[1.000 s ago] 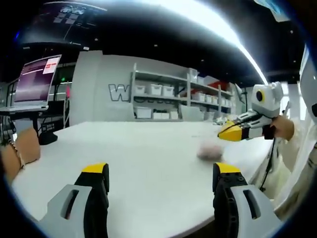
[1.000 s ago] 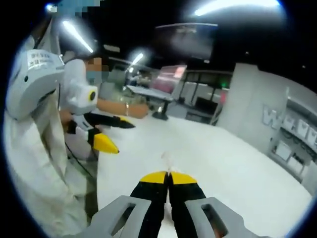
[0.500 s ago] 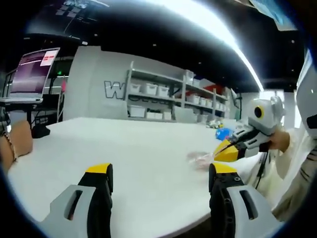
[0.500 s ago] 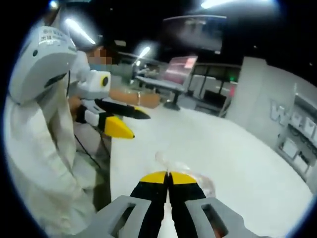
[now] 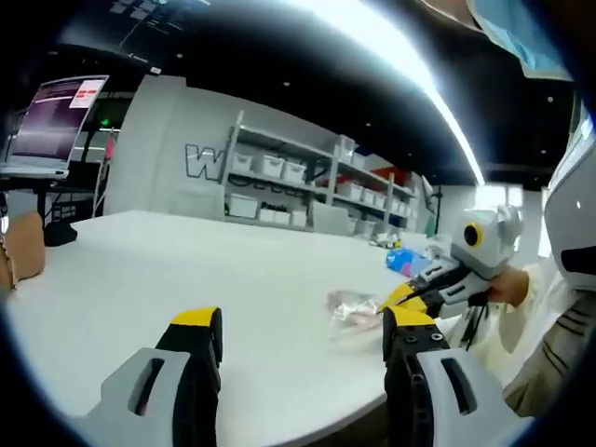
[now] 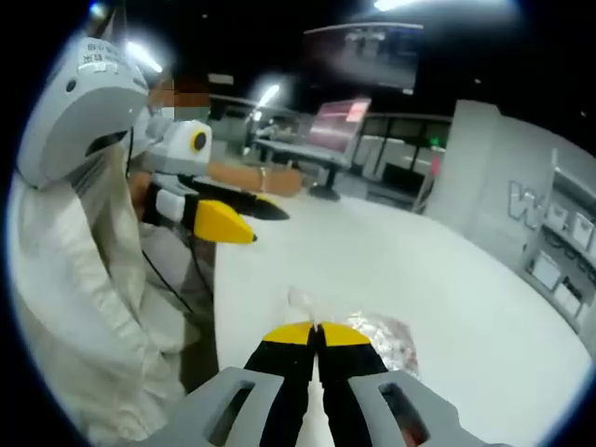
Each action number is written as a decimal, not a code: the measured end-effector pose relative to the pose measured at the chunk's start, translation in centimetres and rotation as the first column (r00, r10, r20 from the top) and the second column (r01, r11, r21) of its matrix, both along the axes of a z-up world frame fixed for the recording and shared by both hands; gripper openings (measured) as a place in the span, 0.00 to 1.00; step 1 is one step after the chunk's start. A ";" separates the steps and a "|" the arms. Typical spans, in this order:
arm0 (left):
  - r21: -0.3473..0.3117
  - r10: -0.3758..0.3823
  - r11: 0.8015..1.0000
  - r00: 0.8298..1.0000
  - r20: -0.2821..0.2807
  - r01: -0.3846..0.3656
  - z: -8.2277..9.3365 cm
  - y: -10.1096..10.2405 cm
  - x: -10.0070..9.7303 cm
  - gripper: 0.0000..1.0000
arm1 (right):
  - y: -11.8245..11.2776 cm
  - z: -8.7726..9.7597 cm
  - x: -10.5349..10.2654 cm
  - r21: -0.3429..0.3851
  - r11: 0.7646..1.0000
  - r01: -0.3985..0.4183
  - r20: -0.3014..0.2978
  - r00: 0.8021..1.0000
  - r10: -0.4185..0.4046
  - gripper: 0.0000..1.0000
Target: Open the resealable bag by pulling the two sides of the seal apart until the entire bag opening is separated and visibly accessible.
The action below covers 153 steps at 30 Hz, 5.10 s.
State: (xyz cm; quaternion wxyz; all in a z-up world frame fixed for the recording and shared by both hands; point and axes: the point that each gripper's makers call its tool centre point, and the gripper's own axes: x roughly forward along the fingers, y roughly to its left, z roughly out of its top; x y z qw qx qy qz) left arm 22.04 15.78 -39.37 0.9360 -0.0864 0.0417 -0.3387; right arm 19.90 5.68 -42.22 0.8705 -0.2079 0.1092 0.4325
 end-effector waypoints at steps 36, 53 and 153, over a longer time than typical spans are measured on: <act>-0.094 -0.144 0.987 0.983 -0.111 0.134 0.0 -2.9 -1.4 0.40 | 1.0 1.2 -2.6 0.007 0.999 -0.034 0.033 0.999 0.034 0.11; -0.125 -0.194 0.977 0.965 -0.177 0.174 -0.5 -3.9 -2.1 0.32 | 0.7 2.4 -1.9 0.001 0.999 0.034 0.007 0.999 -0.034 0.13; -0.158 -0.265 0.958 0.947 -0.184 0.237 -1.9 -3.7 -4.1 0.32 | 4.4 -0.6 -1.8 -0.448 0.888 -0.103 -0.079 0.994 0.075 0.00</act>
